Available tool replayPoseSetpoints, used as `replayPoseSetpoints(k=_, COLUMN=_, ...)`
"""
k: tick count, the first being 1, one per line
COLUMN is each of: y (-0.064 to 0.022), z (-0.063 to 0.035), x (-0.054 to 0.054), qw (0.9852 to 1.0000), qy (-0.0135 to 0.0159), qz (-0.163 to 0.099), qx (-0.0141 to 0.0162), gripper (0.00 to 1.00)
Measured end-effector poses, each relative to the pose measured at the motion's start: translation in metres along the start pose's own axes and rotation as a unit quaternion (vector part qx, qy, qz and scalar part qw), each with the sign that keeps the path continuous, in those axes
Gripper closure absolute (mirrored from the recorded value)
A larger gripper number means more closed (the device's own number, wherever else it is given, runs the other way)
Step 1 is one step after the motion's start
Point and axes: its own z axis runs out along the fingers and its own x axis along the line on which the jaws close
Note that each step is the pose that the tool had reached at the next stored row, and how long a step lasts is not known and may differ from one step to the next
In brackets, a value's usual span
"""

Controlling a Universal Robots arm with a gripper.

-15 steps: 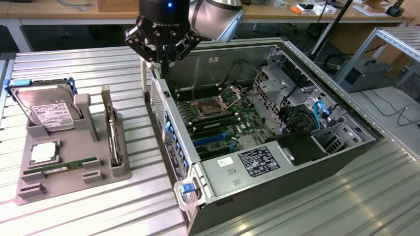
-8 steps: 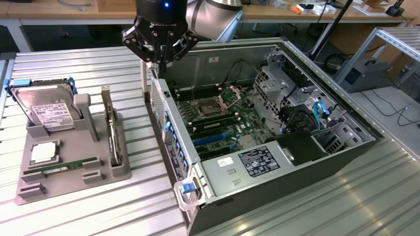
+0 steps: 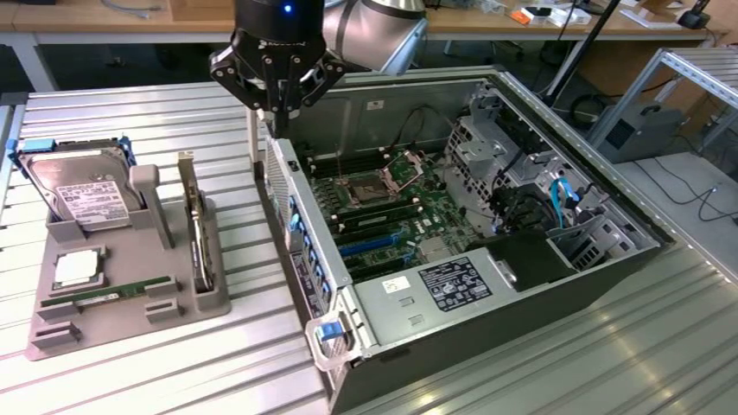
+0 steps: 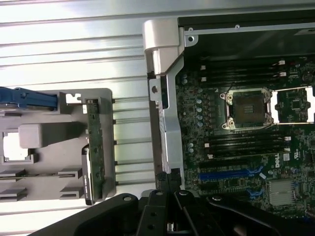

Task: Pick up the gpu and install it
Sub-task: 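Reach for the gpu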

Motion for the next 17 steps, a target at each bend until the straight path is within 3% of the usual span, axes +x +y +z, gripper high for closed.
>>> replayPoseSetpoints(k=17, y=-0.0013, z=-0.0005, x=0.017, qw=1.0, qy=0.0, qz=0.0, qx=0.0, gripper=0.89)
